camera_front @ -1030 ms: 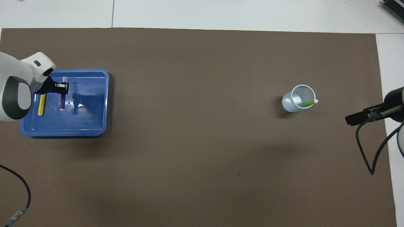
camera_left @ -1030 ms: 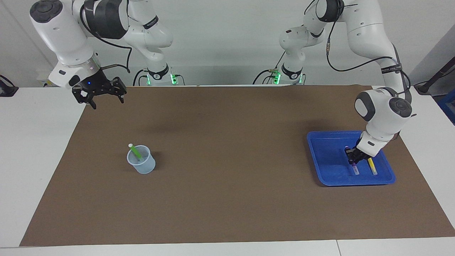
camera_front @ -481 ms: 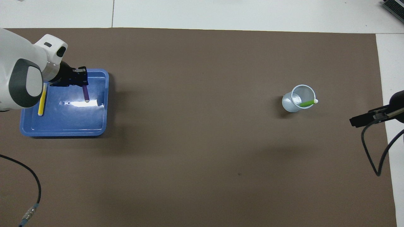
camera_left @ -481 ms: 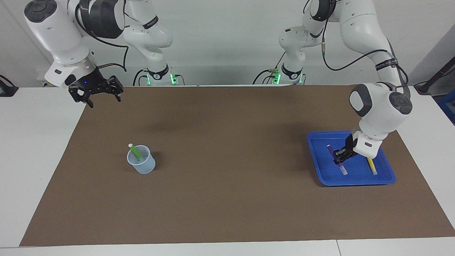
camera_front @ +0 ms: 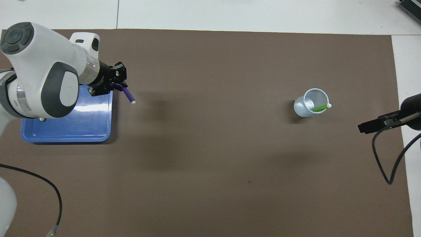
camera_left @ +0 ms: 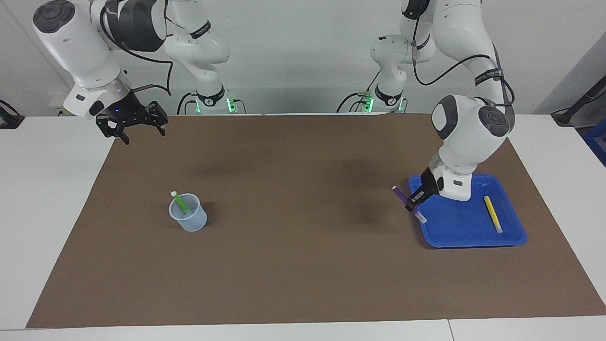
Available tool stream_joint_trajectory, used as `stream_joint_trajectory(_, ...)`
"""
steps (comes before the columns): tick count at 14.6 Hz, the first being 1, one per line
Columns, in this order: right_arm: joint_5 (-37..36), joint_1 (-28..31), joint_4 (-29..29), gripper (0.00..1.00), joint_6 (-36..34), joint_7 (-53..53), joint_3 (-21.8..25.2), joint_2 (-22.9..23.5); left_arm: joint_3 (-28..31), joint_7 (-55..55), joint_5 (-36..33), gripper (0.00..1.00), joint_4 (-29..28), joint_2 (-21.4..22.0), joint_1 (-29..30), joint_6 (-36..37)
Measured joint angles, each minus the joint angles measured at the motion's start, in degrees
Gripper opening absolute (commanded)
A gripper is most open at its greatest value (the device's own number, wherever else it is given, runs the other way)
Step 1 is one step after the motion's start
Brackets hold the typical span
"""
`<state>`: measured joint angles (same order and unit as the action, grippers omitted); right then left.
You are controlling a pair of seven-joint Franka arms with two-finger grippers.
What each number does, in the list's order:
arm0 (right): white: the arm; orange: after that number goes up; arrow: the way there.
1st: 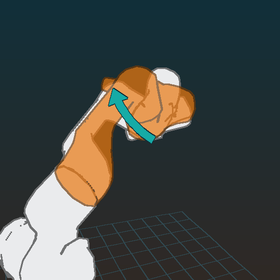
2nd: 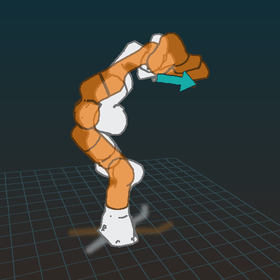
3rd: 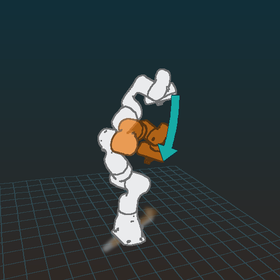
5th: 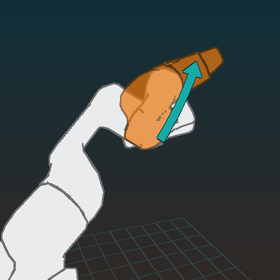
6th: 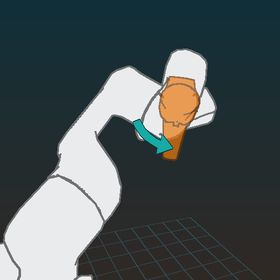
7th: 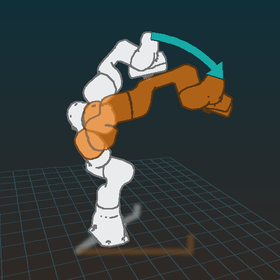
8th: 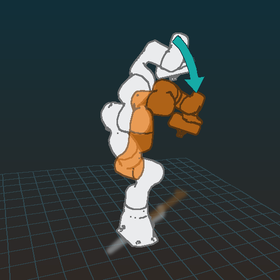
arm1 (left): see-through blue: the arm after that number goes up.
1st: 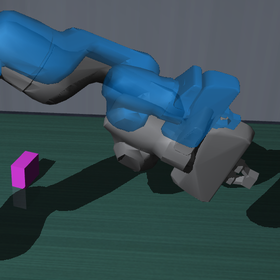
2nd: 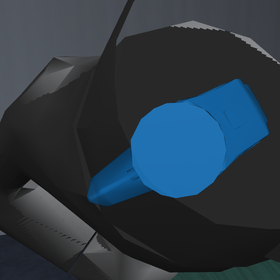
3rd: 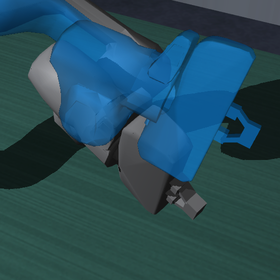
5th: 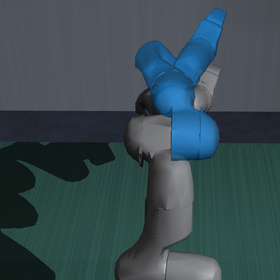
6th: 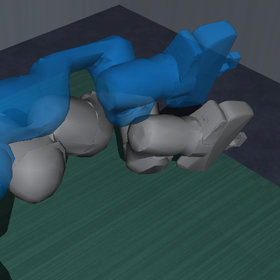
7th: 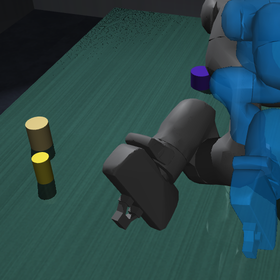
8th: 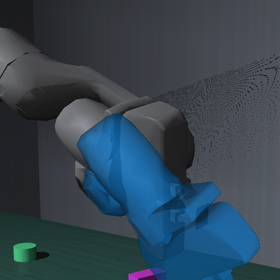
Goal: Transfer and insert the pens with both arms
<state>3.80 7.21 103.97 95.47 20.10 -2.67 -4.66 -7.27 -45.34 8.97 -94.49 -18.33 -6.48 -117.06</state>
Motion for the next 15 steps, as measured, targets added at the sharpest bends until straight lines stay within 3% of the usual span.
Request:
stream_joint_trajectory(5,9.48,-0.02,1.59,1.0,1.01,-6.24,-0.1,-0.19,-0.19,-23.7,0.36,0.0,0.04,0.5,-8.71,-0.2)
stream_joint_trajectory(11,27.53,-2.09,6.37,1.0,11.52,-11.12,-0.92,-0.15,-0.49,-41.6,3.21,0.0,0.31,1.26,-16.01,-1.85)
stream_joint_trajectory(15,33.47,-7.21,9.17,1.0,19.21,-11.8,-1.31,0.2,-1.77,-50.24,6.73,0.0,0.32,1.65,-18.76,-3.31)
